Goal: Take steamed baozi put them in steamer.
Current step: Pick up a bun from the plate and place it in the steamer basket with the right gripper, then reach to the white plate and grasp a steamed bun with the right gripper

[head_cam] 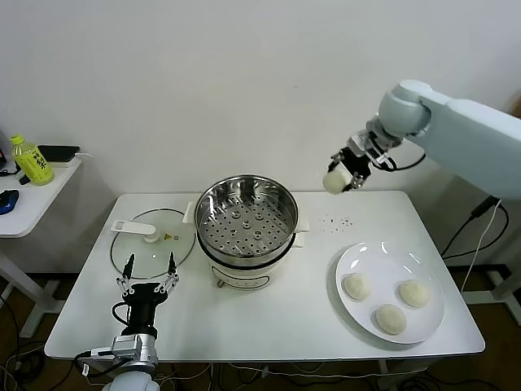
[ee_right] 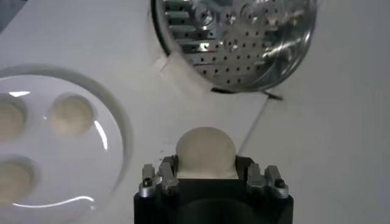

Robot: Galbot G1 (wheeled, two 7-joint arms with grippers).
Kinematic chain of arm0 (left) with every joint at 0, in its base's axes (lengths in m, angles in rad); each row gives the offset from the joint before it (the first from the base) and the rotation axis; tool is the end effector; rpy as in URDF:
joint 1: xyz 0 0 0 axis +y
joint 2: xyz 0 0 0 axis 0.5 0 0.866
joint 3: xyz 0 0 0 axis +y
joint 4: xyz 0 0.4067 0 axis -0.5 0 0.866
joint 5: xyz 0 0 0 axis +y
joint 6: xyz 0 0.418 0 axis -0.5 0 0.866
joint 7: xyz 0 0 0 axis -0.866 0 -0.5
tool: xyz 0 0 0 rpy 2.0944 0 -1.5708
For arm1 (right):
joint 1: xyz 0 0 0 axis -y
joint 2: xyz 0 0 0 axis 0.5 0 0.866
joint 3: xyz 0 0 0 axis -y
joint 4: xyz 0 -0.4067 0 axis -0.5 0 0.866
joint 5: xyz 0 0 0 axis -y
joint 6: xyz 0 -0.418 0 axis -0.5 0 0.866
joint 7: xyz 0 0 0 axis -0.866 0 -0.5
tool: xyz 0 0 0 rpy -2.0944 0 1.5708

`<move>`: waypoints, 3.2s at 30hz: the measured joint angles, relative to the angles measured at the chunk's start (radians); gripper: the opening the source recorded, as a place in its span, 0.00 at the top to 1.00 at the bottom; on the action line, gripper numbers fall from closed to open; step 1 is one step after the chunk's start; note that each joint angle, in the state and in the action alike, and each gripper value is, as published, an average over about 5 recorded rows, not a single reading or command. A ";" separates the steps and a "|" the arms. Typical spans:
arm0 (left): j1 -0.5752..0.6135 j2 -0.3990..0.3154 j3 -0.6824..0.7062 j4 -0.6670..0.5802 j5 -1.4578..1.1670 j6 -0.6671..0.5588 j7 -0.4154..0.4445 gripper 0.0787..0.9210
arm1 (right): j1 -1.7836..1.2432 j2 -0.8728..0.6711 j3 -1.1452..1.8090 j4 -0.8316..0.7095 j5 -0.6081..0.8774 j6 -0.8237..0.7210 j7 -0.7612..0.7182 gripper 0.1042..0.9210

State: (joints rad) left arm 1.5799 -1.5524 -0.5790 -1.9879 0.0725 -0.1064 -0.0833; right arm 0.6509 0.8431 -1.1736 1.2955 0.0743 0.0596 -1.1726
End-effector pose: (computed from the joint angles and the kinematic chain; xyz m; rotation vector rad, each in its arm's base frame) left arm 0.2084 0.0255 -0.3979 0.1782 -3.1258 -0.1821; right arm 0.6551 -0.0481 0.0327 1.5321 -1.2043 1.9230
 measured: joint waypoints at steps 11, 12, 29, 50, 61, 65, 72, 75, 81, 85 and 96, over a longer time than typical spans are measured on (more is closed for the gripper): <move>-0.018 -0.004 0.014 -0.016 0.011 0.015 -0.001 0.12 | 0.062 0.203 -0.038 -0.039 -0.063 0.076 0.005 0.35; -0.020 -0.004 0.016 -0.017 0.012 0.017 -0.001 0.12 | 0.060 0.223 -0.039 -0.048 -0.073 0.083 0.006 0.34; -0.026 -0.022 0.018 -0.036 -0.014 0.036 -0.004 0.12 | -0.048 0.493 -0.046 -0.238 -0.253 0.191 0.016 0.32; -0.009 -0.015 0.002 -0.026 -0.044 0.025 -0.005 0.12 | -0.204 0.666 -0.001 -0.476 -0.428 0.304 0.031 0.31; -0.002 -0.017 0.003 -0.016 -0.046 0.021 -0.005 0.12 | -0.245 0.704 0.027 -0.542 -0.483 0.339 0.041 0.28; 0.003 -0.019 0.005 -0.014 -0.047 0.018 -0.006 0.12 | -0.256 0.714 0.036 -0.560 -0.499 0.349 0.045 0.27; 0.006 -0.021 0.005 -0.011 -0.048 0.014 -0.006 0.12 | -0.270 0.731 0.048 -0.590 -0.523 0.370 0.049 0.14; 0.007 -0.021 0.004 -0.008 -0.049 0.012 -0.007 0.12 | -0.274 0.734 0.050 -0.598 -0.532 0.379 0.049 0.12; 0.011 -0.020 0.003 -0.007 -0.049 0.010 -0.008 0.12 | -0.274 0.729 0.060 -0.601 -0.534 0.392 0.043 0.12; 0.011 -0.020 0.003 -0.007 -0.050 0.010 -0.009 0.12 | -0.262 0.714 0.059 -0.578 -0.519 0.395 0.031 0.12; 0.021 -0.020 0.006 -0.003 -0.048 0.007 -0.012 0.12 | -0.134 0.583 -0.022 -0.387 -0.301 0.321 -0.038 0.12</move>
State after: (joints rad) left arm 1.6008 -1.5723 -0.5726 -1.9910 0.0247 -0.0991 -0.0949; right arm 0.5173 1.4258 -1.1954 0.9087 -0.2269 0.3804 -1.2102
